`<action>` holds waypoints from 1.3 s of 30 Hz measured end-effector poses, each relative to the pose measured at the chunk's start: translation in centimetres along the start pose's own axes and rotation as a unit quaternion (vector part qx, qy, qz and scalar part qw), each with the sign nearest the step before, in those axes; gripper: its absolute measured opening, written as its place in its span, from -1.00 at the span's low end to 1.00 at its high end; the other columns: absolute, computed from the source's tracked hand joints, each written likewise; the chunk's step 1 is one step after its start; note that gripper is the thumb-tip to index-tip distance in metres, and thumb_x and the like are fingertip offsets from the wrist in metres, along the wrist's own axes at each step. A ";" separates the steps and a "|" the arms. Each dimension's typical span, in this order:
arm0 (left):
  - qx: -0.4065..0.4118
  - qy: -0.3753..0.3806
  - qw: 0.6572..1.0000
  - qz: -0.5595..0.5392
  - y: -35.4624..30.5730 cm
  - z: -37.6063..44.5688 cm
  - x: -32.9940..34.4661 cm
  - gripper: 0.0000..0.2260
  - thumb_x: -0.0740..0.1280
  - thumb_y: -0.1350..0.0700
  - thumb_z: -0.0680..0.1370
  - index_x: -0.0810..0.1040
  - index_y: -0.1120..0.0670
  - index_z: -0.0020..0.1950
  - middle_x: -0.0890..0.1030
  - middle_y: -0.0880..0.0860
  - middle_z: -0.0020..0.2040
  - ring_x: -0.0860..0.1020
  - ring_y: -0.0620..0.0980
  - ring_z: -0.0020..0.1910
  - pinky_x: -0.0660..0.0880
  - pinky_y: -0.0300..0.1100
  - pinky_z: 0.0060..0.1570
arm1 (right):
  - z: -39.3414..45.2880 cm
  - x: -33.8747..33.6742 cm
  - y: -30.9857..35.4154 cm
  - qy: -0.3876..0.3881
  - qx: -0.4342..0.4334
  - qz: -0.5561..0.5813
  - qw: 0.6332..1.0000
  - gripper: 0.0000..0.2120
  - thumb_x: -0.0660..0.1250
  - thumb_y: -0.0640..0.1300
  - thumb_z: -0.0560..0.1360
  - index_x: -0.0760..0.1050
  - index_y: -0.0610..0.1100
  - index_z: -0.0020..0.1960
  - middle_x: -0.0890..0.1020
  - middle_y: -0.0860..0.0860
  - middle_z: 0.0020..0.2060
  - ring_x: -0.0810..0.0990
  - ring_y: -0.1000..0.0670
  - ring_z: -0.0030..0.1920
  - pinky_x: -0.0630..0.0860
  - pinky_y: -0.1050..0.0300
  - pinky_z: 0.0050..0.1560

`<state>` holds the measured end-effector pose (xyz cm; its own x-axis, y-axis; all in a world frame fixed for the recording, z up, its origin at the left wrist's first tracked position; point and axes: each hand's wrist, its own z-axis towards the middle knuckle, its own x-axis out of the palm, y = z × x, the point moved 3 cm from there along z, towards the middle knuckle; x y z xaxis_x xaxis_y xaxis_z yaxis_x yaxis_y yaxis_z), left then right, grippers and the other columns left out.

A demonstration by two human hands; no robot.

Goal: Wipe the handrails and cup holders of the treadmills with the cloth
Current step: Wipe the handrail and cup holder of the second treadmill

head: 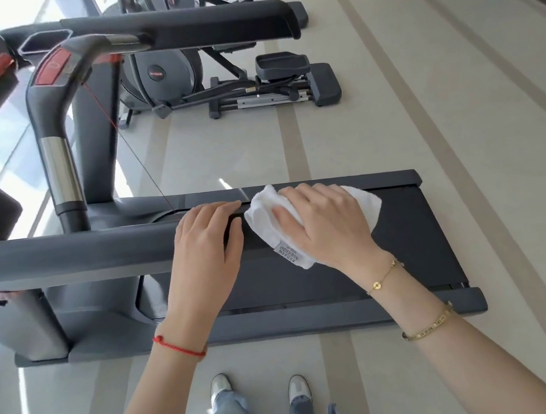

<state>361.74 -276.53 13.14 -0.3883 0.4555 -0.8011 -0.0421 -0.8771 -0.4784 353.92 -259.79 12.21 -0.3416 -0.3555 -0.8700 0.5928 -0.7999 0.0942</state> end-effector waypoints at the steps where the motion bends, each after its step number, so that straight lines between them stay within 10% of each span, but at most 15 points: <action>1: -0.006 0.000 1.000 0.001 0.6 -0.2 -0.5 -0.78 0.25 0.20 0.62 0.58 0.12 0.22 0.61 0.01 0.14 0.51 0.07 0.17 0.38 0.01 0.27 | 0.3 0.3 1.0 -0.010 -0.014 -0.012 1.000 -0.60 0.04 0.12 0.63 0.56 -0.09 -0.02 0.57 0.02 -0.31 0.50 -0.07 -0.32 0.42 0.01 -0.25; 22: -0.071 -0.115 0.990 0.043 26.8 -3.3 -19.6 -0.74 0.20 0.22 0.61 0.55 0.11 0.26 0.60 0.05 0.17 0.51 0.10 0.22 0.41 0.16 0.25 | 8.3 8.2 27.3 0.003 -0.119 -0.030 0.992 -0.53 -0.05 0.14 0.68 0.47 -0.11 0.29 0.60 0.01 0.02 0.58 -0.04 0.00 0.50 0.04 0.07; 32: -0.055 -0.055 0.995 0.066 39.5 -2.9 -24.5 -0.82 0.27 0.21 0.60 0.62 0.13 0.14 0.64 0.07 0.09 0.55 0.16 0.09 0.39 0.13 0.24 | 14.1 12.1 42.6 0.031 -0.103 -0.024 0.994 -0.52 -0.04 0.16 0.67 0.51 -0.12 0.22 0.63 0.01 -0.07 0.59 -0.03 -0.10 0.50 0.07 -0.03; 39: -0.011 -0.043 0.998 0.038 41.0 -3.0 -24.4 -0.81 0.25 0.11 0.62 0.61 0.05 0.16 0.61 -0.02 0.10 0.51 0.06 0.13 0.30 -0.01 0.32 | 11.3 11.7 40.9 0.003 -0.096 -0.054 0.994 -0.57 0.04 0.12 0.67 0.44 -0.10 0.37 0.60 0.02 0.12 0.57 -0.04 0.07 0.45 0.04 0.17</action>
<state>372.29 -323.16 11.97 -0.4671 0.3729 -0.8017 0.0104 -0.9044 -0.4266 365.90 -302.13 11.34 -0.4074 -0.2686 -0.8728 0.6804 -0.7268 -0.0940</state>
